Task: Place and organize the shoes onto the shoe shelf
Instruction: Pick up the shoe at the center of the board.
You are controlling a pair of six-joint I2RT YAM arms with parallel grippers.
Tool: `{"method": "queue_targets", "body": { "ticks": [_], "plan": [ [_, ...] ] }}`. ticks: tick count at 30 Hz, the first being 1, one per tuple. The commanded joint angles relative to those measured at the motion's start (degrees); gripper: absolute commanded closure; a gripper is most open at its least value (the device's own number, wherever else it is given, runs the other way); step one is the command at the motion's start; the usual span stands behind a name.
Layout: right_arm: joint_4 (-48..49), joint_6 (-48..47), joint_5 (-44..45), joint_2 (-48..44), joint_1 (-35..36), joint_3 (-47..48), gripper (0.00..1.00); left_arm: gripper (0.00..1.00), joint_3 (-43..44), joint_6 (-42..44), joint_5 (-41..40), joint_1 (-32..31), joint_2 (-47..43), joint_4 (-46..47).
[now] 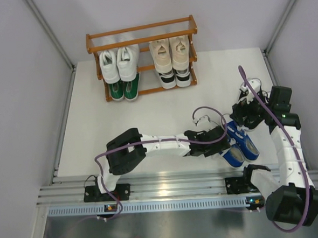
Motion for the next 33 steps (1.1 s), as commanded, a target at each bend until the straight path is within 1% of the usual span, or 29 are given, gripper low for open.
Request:
{"method": "queue_targets", "body": {
  "ticks": [1, 5, 10, 14, 17, 19, 21, 22, 24, 26, 27, 28, 29, 30, 31, 32, 33],
  "plan": [
    [2.39, 0.82, 0.06, -0.48, -1.02, -0.22, 0.01, 0.25, 5.73, -1.62, -2.57, -1.61, 2.42, -8.8],
    [2.48, 0.99, -0.11, -0.48, -1.19, -0.31, 0.01, 0.3, 7.93, -1.35, -2.4, -2.05, 4.97, -9.42],
    [2.57, 1.08, -0.29, -0.39, -1.28, -0.4, 0.01, 0.34, 10.83, 0.93, -3.45, -2.31, 7.08, -10.64],
    [2.48, 1.08, -0.38, -0.39, -1.28, -0.4, 0.01, 0.41, 11.72, 2.69, -4.94, -2.4, 8.75, -11.61],
    [2.57, 1.17, -0.55, -0.48, -1.28, -0.4, 0.01, 0.55, 11.28, 4.01, -6.0, -2.4, 9.02, -11.53],
    [2.57, 1.0, -0.64, -0.48, -1.28, -0.48, 0.01, 0.69, 11.1, 5.85, -7.49, -2.66, 8.93, -11.53],
    [2.57, 1.0, -0.73, -0.48, -1.28, -0.48, 0.01, 0.78, 10.32, 8.21, -10.12, -3.02, 8.14, -11.35],
    [2.57, 1.0, -0.81, -0.48, -1.37, -0.48, 0.01, 0.82, 9.53, 9.53, -11.18, -3.1, 7.36, -11.35],
    [2.48, 1.0, -0.9, -0.56, -1.37, -0.4, 0.01, 0.85, 8.03, 12.96, -14.59, -3.11, 5.95, -10.92],
    [2.48, 1.0, -0.99, -0.65, -1.37, -0.48, 0.01, 0.89, 4.17, 16.21, -17.06, -3.11, 2.71, -9.87],
    [2.39, 0.82, -1.16, -0.65, -1.37, -0.48, 0.01, 0.91, 2.07, 19.62, -18.03, -3.11, 1.21, -8.73],
    [2.3, 0.82, -1.25, -0.65, -1.46, -0.48, 0.01, 0.93, 0.13, 21.39, -20.04, -3.02, -2.11, -5.84],
    [2.3, 0.82, -1.34, -0.74, -1.46, -0.48, 0.01, 0.97, -4.5, 23.33, -20.67, -3.02, -4.06, -4.16],
    [2.22, 0.73, -1.6, -0.83, -1.46, -0.4, 0.01, 1.0, -6.72, 27.26, -21.12, -2.84, -5.9, -2.14],
    [2.13, 0.65, -1.78, -0.91, -1.46, -0.48, 0.01, 1.0, -8.92, 29.39, -21.29, -2.75, -9.58, 1.53],
    [2.04, 0.56, -2.04, -0.83, -1.46, -0.48, 0.01, 1.0, -13.29, 32.63, -21.3, -2.49, -11.35, 3.13],
    [1.95, 0.47, -2.13, -0.91, -1.46, -0.48, 0.01, 1.0, -14.9, 34.4, -21.3, -1.88, -12.94, 4.02]
  ]
}}
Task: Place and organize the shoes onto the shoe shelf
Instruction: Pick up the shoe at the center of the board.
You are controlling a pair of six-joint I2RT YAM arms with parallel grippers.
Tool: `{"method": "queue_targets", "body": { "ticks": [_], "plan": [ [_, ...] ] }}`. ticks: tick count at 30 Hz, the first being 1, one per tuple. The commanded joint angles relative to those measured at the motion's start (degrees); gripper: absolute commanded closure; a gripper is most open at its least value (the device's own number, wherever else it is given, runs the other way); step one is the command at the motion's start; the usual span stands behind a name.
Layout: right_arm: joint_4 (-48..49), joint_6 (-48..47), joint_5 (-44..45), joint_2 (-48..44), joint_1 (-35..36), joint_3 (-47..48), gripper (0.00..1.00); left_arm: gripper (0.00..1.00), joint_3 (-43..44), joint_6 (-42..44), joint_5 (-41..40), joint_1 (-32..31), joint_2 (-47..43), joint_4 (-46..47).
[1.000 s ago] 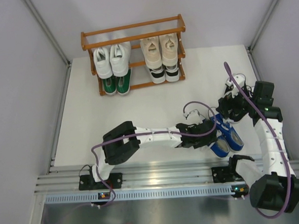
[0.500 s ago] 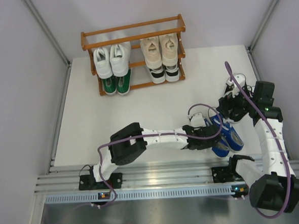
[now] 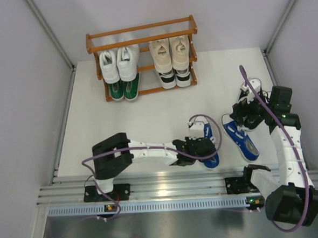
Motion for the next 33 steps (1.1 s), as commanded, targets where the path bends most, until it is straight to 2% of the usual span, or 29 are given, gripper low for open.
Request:
{"method": "queue_targets", "body": {
  "ticks": [1, 5, 10, 13, 17, 20, 22, 26, 30, 31, 33],
  "plan": [
    [1.32, -0.23, -1.91, -0.89, -1.04, -0.2, 0.01, 1.0, -7.17, 13.97, -6.72, 1.93, -10.95, 8.08],
    [0.7, -0.84, -3.23, -0.98, -1.13, -0.2, 0.01, 1.0, -13.77, 23.89, -5.92, 3.16, -17.39, 11.0],
    [-1.49, -1.9, -9.46, -0.81, -1.04, 0.15, 0.02, 1.0, -19.13, 31.39, -4.79, 4.56, -24.76, 11.97],
    [-2.9, -2.25, -16.66, 0.15, -0.96, 0.76, 0.01, 1.0, -21.68, 34.55, -1.89, 6.23, -29.25, 13.37],
    [-7.19, -2.08, -31.41, 5.51, 0.62, 2.43, 0.01, 1.0, -25.81, 38.33, 3.38, 8.25, -35.49, 17.59],
    [-7.83, 0.28, -32.42, 12.01, 5.71, 4.89, 0.02, 1.0, -28.53, 38.78, 5.85, 9.14, -40.24, 19.88],
    [-4.68, 3.79, -32.76, 16.04, 9.06, 6.3, 0.04, 1.0, -29.42, 38.6, 7.16, 9.84, -43.04, 19.88],
    [8.41, 20.38, -36.71, 19.67, 10.99, 6.39, 0.04, 1.0, -31.53, 37.2, 8.93, 10.45, -46.66, 19.97],
    [14.66, 26.65, -34.88, 20.9, 19.32, 6.66, 0.04, 1.0, -32.85, 36.32, 10.51, 10.89, -48.07, 20.24],
    [19.98, 28.93, -34.53, 21.25, 20.57, 5.52, 0.04, 1.0, -33.03, 36.23, 10.86, 10.98, -48.33, 20.24],
    [23.36, 33.08, -32.86, 21.69, 22.59, 4.64, 0.04, 1.0, -33.2, 36.05, 11.65, 11.07, -48.51, 21.02]
  ]
}}
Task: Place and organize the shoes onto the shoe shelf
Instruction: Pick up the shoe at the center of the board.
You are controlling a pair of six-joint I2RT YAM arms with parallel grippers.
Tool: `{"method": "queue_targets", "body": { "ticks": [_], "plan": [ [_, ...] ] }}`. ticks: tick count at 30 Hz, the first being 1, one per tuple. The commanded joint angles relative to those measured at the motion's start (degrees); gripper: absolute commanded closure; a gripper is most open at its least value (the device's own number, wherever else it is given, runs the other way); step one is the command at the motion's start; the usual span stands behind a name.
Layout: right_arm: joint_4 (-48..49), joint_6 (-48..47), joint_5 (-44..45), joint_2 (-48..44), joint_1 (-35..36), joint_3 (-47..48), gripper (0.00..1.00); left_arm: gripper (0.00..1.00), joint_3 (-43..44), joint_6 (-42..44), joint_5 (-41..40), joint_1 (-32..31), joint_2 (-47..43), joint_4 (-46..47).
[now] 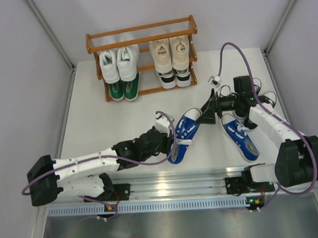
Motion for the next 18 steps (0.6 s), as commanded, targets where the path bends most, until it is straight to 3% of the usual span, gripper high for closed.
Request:
{"method": "queue_targets", "body": {
  "ticks": [1, 6, 8, 9, 10, 11, 12, 13, 14, 15, 16, 17, 18],
  "plan": [
    [12.03, 8.86, -0.22, 1.36, 5.0, 1.24, 0.04, 1.0, -0.07, -0.82, 2.12, 0.45, -2.5, 9.18],
    [10.72, 10.88, 1.36, 6.38, 7.74, 3.79, 0.08, 1.0, -0.16, -1.61, 3.88, 0.54, -3.03, 11.02],
    [11.15, 11.32, 0.23, 8.05, 7.91, 4.32, 0.22, 1.0, -0.77, -1.87, 3.97, 0.62, -3.2, 11.55],
    [11.42, 11.58, -0.21, 8.58, 8.0, 4.41, 0.29, 1.0, -1.03, -1.87, 3.88, 0.62, -3.38, 11.9],
    [11.51, 11.67, -0.91, 9.28, 8.09, 4.5, 0.5, 1.0, -1.56, -2.31, 3.8, 0.71, -3.38, 12.52],
    [11.51, 11.76, -1.88, 9.46, 8.0, 4.59, 0.63, 1.0, -1.91, -2.66, 3.88, 0.89, -3.38, 12.87],
    [11.51, 11.67, -2.32, 9.89, 8.0, 4.67, 0.85, 1.0, -2.26, -2.93, 3.88, 1.06, -3.47, 13.22],
    [11.51, 11.67, -2.94, 9.81, 7.92, 4.68, 0.98, 1.0, -2.87, -3.97, 3.8, 1.41, -3.56, 13.83],
    [11.68, 12.02, -3.12, 9.64, 7.92, 4.5, 1.0, 1.0, -3.23, -4.77, 3.8, 1.59, -3.56, 14.1],
    [12.47, 12.55, -3.2, 9.37, 7.48, 4.24, 1.0, 0.95, -3.67, -5.56, 3.8, 1.94, -3.91, 14.28],
    [14.39, 14.29, -3.47, 8.59, 7.13, 3.45, 1.0, 0.83, -4.11, -6.61, 4.58, 2.29, -4.34, 14.45],
    [15.8, 15.35, -4.08, 8.15, 6.69, 2.92, 1.0, 0.67, -4.81, -6.97, 5.11, 2.82, -4.78, 15.15],
    [17.03, 16.58, -4.17, 7.71, 5.47, 2.31, 1.0, 0.41, -6.47, -7.58, 5.46, 2.91, -6.53, 15.33]
  ]
}}
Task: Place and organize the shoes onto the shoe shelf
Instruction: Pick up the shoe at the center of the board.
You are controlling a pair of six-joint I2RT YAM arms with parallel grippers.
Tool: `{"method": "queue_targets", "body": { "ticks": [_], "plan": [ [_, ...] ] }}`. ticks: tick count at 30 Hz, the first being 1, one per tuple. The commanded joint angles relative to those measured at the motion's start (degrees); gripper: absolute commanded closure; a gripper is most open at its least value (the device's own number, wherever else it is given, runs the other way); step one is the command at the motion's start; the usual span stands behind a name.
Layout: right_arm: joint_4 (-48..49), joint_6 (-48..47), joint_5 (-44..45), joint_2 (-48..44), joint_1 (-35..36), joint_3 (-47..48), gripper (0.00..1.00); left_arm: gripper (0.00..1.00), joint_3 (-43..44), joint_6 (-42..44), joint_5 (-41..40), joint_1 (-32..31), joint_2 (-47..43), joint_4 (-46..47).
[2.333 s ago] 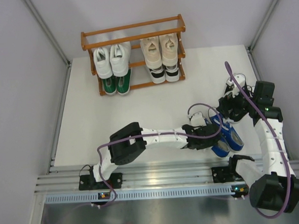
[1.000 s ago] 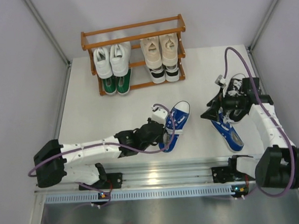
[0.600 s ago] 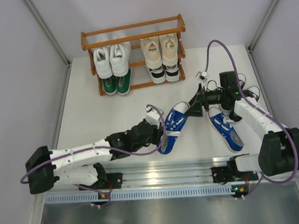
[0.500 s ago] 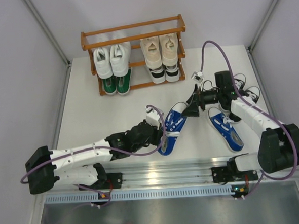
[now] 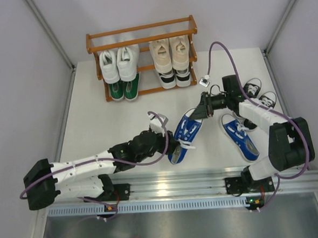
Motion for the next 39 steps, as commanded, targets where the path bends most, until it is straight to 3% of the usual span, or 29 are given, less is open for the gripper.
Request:
{"method": "queue_targets", "body": {
  "ticks": [1, 4, 12, 17, 22, 32, 39],
  "plan": [
    [9.84, 5.96, -4.41, -3.57, -1.93, -0.93, 1.0, 0.36, -3.05, -4.28, 0.96, 1.25, -5.64, 9.56],
    [13.03, 9.06, -4.32, -5.07, -4.92, -3.57, 1.0, 0.27, -8.67, -4.29, 4.03, 1.34, -11.0, 13.25],
    [21.47, 16.18, -5.82, -5.69, -8.61, -5.68, 1.0, 0.24, -19.4, -4.46, 11.15, 1.34, -24.09, 18.43],
    [25.68, 20.22, -5.64, -6.57, -10.2, -7.0, 1.0, 0.22, -27.03, -7.62, 13.36, 1.34, -25.61, 25.98],
    [27.1, 21.28, -5.91, -6.4, -11.08, -7.53, 1.0, 0.21, -29.96, -9.39, 13.8, 1.34, -19.29, 36.54],
    [28.33, 21.98, -6.52, -6.75, -11.08, -8.06, 1.0, 0.2, -24.33, -10.97, 14.59, 1.34, 3.46, 55.76],
    [29.2, 22.6, -7.31, -6.92, -11.17, -8.32, 1.0, 0.18, -23.01, -11.76, 10.46, 1.42, 10.25, 61.6]
  ]
}}
